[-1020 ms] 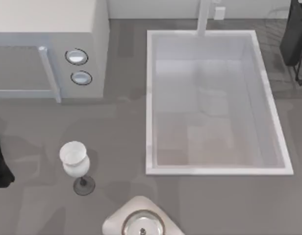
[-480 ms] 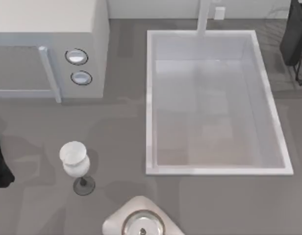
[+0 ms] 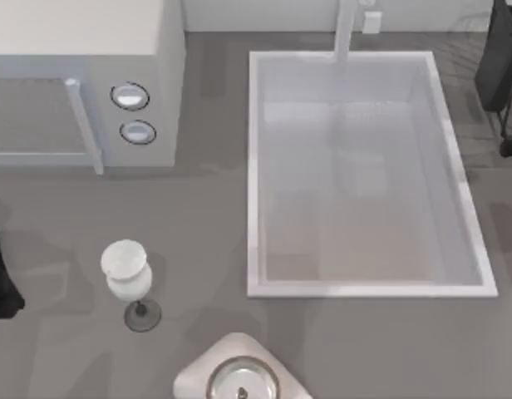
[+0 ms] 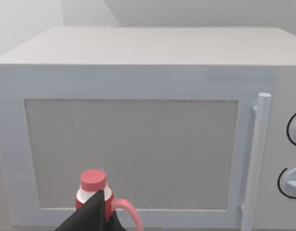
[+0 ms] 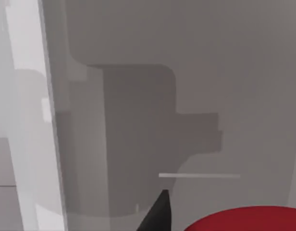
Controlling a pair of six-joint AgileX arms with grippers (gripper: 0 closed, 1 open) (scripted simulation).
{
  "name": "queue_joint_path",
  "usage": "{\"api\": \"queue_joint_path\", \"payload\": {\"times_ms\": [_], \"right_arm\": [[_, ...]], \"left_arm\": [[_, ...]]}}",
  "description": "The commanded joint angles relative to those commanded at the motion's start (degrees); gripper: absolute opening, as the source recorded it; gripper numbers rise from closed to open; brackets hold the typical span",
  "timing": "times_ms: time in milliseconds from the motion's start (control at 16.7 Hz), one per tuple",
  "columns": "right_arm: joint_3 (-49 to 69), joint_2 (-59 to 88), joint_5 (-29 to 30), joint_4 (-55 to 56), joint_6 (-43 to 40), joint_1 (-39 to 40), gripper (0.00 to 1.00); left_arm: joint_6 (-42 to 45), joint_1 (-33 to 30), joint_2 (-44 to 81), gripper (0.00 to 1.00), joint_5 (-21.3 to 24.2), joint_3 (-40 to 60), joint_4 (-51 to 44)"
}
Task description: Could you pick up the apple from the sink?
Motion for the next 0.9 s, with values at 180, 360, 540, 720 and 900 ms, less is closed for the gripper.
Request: {"api": "queue_joint_path", "payload": {"times_ms": [180,360,540,720,900], "right_arm": [[-0.1,0.0,0.0,0.1,0.0,0.0,0.0],[-0.1,0.0,0.0,0.1,0.0,0.0,0.15],[-0.1,0.0,0.0,0.1,0.0,0.0,0.38],[-0.1,0.0,0.0,0.1,0.0,0.0,0.6],[-0.1,0.0,0.0,0.1,0.0,0.0,0.83]], "left_arm": [[0.0,0.0,0.0,1.0,0.0,0.0,0.0],[0.0,0.0,0.0,1.0,0.0,0.0,0.0],[0.0,0.0,0.0,1.0,0.0,0.0,0.0],[0.0,0.0,0.0,1.0,0.0,0.0,0.0],[0.0,0.0,0.0,1.0,0.0,0.0,0.0]]}}
